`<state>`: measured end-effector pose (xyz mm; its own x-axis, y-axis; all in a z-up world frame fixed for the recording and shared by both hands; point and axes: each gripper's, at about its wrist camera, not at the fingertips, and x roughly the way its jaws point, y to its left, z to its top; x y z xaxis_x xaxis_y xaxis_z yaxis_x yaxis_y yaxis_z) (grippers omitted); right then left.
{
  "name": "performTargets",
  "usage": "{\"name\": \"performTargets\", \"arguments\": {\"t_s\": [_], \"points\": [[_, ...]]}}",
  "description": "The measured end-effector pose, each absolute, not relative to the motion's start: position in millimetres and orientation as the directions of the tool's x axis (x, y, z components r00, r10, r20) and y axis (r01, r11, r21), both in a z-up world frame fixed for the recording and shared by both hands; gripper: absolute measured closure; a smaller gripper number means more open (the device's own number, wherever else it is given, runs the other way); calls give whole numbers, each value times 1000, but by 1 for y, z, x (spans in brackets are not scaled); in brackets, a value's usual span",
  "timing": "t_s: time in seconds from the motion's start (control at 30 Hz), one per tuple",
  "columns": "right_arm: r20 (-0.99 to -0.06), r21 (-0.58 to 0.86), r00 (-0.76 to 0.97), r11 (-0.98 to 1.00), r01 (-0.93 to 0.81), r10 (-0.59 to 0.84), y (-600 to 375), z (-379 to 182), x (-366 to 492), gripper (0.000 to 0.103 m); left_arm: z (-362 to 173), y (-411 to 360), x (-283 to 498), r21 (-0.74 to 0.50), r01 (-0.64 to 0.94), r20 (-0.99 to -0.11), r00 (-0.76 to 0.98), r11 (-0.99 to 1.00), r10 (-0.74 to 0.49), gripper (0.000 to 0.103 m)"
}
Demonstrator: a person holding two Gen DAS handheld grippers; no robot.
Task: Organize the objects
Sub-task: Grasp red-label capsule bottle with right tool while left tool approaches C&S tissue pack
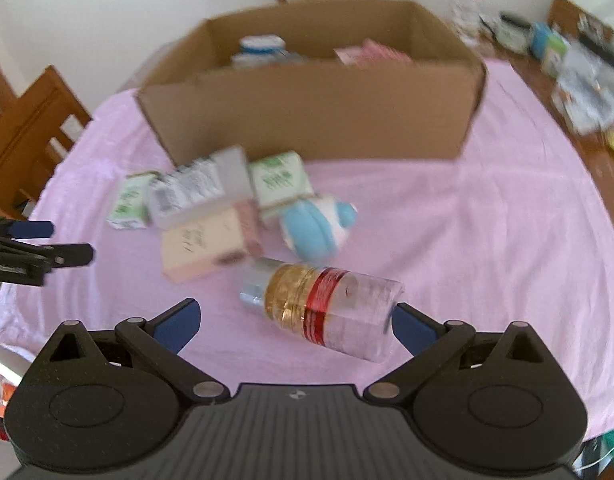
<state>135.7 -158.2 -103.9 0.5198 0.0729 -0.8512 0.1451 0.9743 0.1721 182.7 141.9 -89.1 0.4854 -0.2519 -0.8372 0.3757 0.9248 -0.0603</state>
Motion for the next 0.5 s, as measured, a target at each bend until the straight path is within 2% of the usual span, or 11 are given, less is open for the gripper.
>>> {"name": "performTargets", "arguments": {"t_s": [0.33, 0.5], "points": [[-867, 198, 493, 959, 205, 74, -167, -126, 137, 0, -91, 122, 224, -35, 656, -809, 424, 754, -406, 1], [-871, 198, 486, 957, 213, 71, -166, -130, 139, 0, -105, 108, 240, -5, 737, -816, 388, 676, -429, 1]]}}
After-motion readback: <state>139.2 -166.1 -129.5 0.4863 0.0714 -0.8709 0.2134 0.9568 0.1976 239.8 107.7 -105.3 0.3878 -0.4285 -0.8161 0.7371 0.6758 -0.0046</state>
